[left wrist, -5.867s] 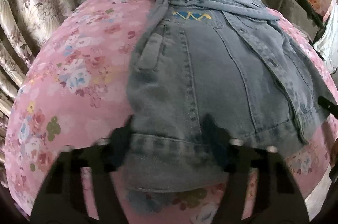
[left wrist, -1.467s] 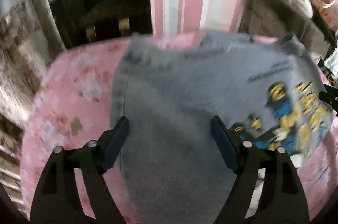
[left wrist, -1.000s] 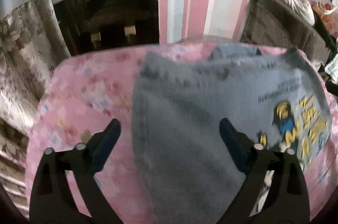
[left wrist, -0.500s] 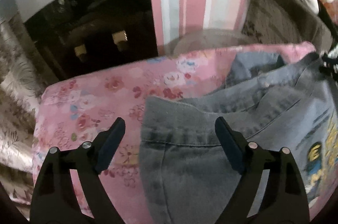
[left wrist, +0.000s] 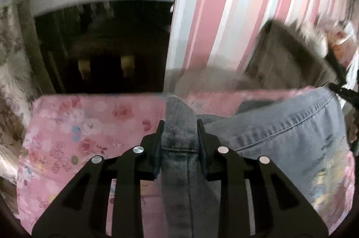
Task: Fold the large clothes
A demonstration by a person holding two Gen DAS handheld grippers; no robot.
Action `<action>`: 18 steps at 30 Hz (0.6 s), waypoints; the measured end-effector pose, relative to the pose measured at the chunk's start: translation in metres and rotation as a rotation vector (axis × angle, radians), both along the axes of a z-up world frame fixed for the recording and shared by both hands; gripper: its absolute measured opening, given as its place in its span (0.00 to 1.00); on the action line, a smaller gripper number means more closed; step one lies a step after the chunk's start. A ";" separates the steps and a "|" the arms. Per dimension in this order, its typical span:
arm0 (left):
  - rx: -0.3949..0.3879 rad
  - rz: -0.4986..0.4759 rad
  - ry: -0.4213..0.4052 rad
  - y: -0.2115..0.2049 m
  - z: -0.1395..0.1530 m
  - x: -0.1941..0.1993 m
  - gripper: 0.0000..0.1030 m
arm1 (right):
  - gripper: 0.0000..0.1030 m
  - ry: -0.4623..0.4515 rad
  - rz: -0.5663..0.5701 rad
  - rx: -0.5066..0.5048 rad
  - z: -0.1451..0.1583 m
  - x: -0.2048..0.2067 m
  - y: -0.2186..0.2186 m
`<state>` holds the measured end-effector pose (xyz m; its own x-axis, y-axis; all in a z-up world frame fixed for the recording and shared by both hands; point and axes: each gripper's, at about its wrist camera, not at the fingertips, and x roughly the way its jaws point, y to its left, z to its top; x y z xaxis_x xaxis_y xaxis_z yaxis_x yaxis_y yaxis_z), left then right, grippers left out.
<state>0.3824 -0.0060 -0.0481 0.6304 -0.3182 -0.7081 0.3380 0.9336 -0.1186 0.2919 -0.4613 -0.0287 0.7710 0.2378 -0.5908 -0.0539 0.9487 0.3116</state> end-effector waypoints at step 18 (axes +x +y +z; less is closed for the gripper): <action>0.122 0.083 -0.094 -0.003 0.038 -0.100 0.90 | 0.53 -0.031 -0.072 -0.238 -0.007 -0.127 0.041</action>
